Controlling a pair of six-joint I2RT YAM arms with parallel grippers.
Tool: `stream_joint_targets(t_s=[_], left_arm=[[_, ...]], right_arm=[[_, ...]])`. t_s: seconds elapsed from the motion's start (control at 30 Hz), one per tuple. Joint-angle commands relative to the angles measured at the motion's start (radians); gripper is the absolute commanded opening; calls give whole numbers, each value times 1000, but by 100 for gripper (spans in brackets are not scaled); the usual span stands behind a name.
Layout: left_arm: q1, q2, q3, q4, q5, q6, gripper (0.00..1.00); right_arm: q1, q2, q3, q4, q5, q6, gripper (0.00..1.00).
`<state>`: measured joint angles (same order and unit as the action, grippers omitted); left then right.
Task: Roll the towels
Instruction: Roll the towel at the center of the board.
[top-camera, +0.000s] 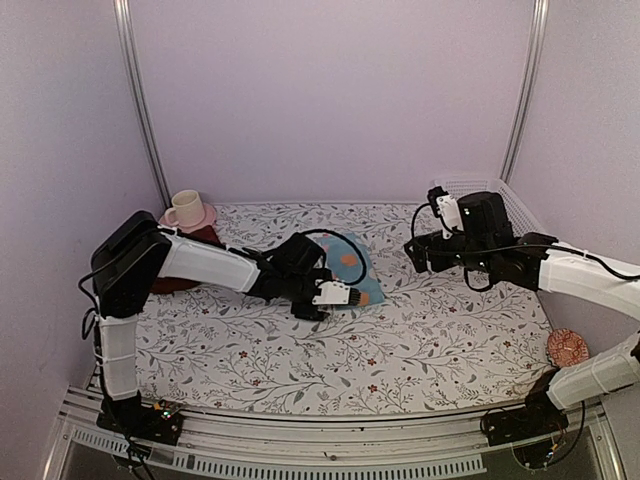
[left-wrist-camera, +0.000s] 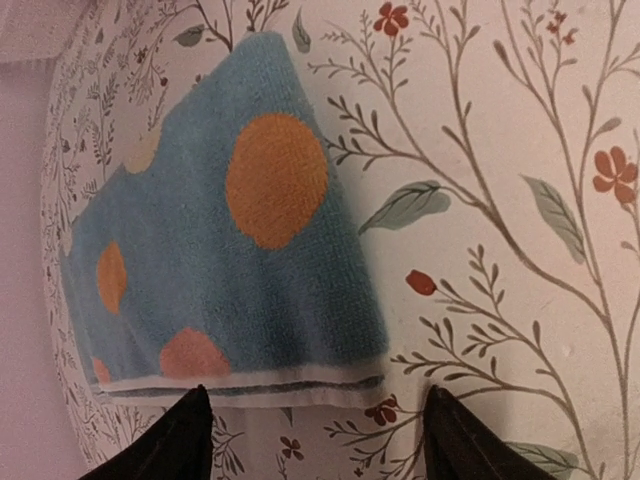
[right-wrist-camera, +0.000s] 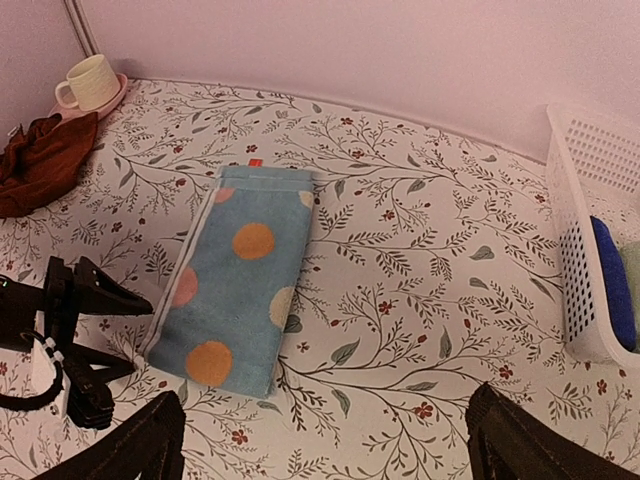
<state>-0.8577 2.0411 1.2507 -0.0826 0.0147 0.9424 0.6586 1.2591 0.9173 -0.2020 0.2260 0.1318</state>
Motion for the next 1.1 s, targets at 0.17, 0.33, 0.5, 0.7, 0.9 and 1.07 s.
stream_joint_targets(t_s=[0.17, 0.33, 0.5, 0.7, 0.9, 1.07], left_arm=[[-40, 90, 43, -6, -50, 10, 60], [-52, 102, 37, -14, -51, 7, 40], [-47, 102, 60, -67, -22, -45, 7], [2, 46, 85, -166, 127, -160, 0], [84, -21, 89, -314, 421, -224, 0], [149, -28, 94, -404, 603, -234, 0]], right_arm=[[-6, -60, -66, 4, 25, 28, 99], [-6, -72, -75, 3, 35, 25, 99], [-5, -35, -81, 24, -17, -27, 100], [33, 13, -170, 176, -113, -186, 99], [175, 52, -265, 368, -165, -423, 99], [212, 135, -274, 433, -262, -571, 98]])
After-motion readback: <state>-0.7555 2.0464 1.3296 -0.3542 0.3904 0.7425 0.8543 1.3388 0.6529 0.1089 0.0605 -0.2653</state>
